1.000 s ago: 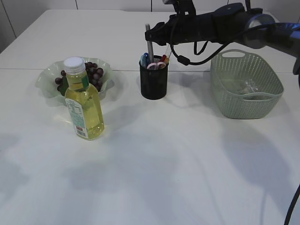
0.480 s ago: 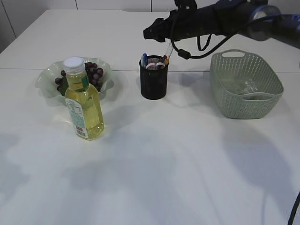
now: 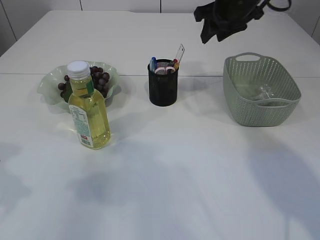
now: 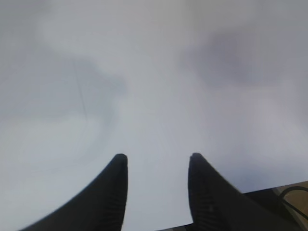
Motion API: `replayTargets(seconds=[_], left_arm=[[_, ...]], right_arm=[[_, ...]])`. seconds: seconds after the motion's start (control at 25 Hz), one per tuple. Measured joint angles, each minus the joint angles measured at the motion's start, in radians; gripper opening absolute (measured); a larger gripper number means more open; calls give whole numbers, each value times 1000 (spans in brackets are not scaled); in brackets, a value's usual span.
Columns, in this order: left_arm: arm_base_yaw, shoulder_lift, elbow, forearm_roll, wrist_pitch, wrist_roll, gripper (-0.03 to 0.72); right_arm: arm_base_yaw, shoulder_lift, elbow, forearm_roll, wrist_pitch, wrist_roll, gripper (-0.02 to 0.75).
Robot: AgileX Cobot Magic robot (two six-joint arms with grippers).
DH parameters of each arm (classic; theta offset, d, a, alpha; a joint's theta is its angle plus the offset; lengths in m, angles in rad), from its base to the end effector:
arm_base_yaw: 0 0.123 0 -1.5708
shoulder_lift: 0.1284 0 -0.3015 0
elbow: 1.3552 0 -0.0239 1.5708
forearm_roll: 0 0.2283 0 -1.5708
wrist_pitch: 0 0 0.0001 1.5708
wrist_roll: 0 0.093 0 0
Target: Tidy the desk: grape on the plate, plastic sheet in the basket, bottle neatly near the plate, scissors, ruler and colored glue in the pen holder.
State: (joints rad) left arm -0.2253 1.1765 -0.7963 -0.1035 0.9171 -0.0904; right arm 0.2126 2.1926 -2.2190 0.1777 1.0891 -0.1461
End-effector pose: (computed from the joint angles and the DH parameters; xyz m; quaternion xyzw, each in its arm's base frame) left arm 0.1729 -0.0474 0.2842 0.0427 0.9818 -0.0736 0.1697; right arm 0.4677 0.1159 0.3174 -0.1539 0.9399 0.0969 0.2891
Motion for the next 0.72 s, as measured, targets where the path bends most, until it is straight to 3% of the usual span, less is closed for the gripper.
replayTargets(seconds=[0.24,0.72], left_arm=[[0,0,0,0,0,0,308],[0,0,0,62,3,-14,308]], right_arm=[[0,-109,99,-112,118,90,363],[0,-435,377,-150,156,94,361]])
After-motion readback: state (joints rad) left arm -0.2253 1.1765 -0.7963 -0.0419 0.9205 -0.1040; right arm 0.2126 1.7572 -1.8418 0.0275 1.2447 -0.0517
